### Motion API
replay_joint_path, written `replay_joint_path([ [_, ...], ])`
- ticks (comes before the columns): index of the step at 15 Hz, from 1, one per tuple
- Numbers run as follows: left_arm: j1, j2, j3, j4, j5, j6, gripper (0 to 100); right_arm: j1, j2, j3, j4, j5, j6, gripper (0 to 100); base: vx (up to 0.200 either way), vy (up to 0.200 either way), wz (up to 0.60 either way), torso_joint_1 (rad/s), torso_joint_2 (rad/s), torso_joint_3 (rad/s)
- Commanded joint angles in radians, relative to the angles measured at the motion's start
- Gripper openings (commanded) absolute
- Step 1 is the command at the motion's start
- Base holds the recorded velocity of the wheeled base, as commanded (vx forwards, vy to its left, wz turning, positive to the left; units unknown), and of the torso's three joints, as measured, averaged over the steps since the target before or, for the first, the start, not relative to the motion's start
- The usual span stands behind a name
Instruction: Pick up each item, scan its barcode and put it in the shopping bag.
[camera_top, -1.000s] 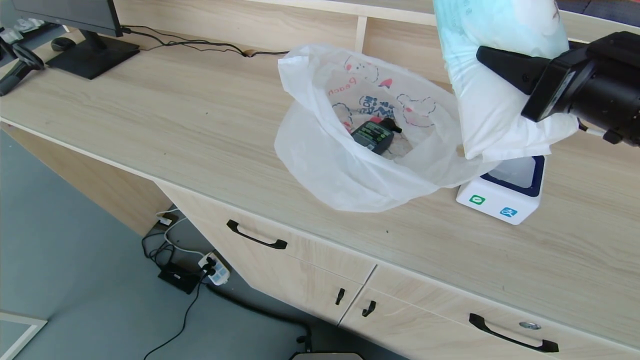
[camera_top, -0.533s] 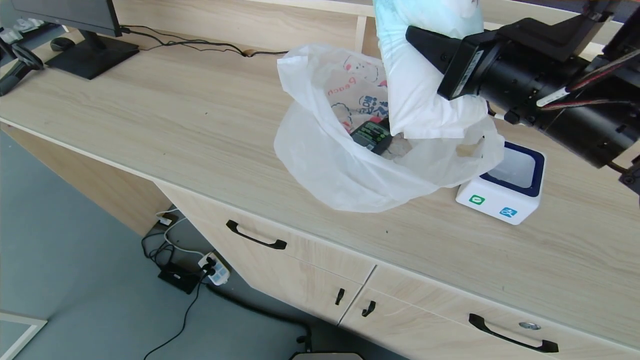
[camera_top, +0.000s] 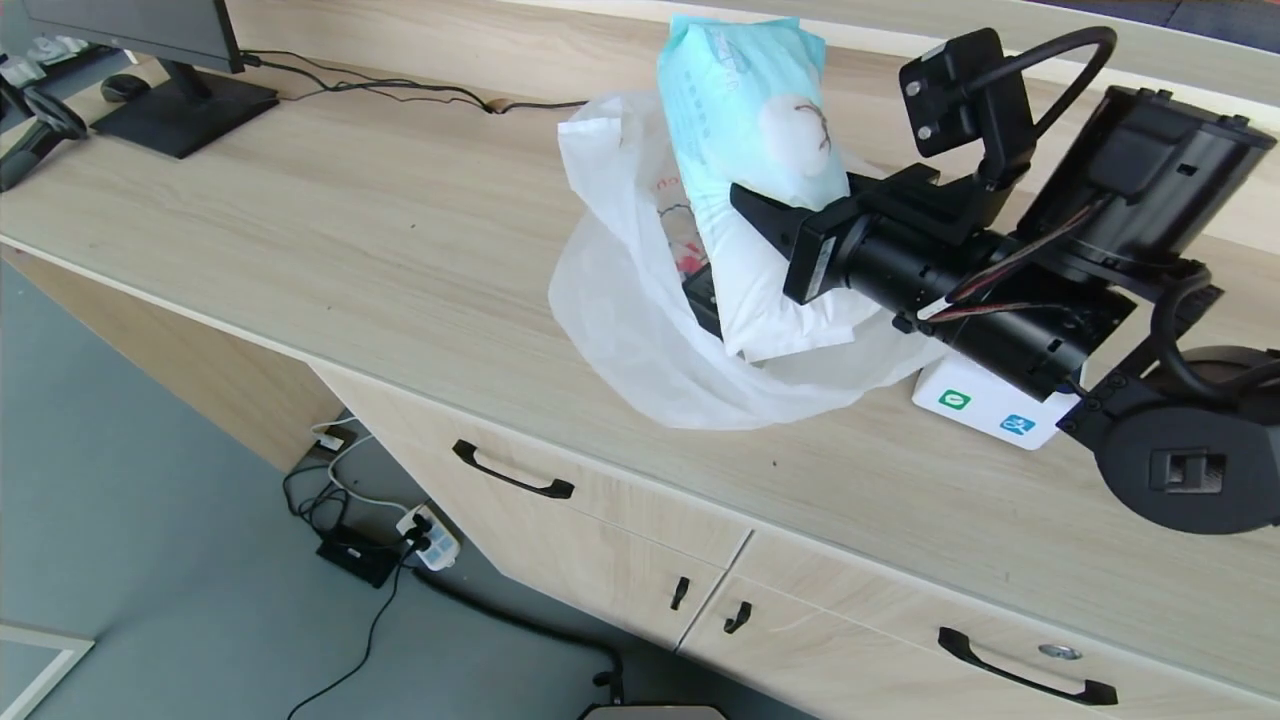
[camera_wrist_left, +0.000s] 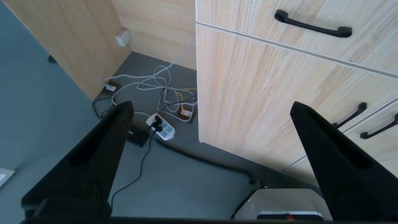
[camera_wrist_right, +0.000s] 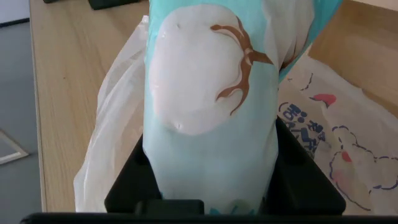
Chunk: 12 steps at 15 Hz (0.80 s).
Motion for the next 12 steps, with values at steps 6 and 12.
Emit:
replay_joint_path([
  [6, 0.0, 0.0, 0.0, 0.0, 0.0, 0.001, 100, -0.064, 0.04, -0.017, -0.001, -0.076, -0.037, 0, 0.0, 0.0, 0.0, 0.0, 0.0, 0.0],
  [12, 0.0, 0.0, 0.0, 0.0, -0.001, 0.004, 100, 0.078, 0.123, -0.036, -0.029, -0.174, -0.028, 0, 0.0, 0.0, 0.0, 0.0, 0.0, 0.0],
])
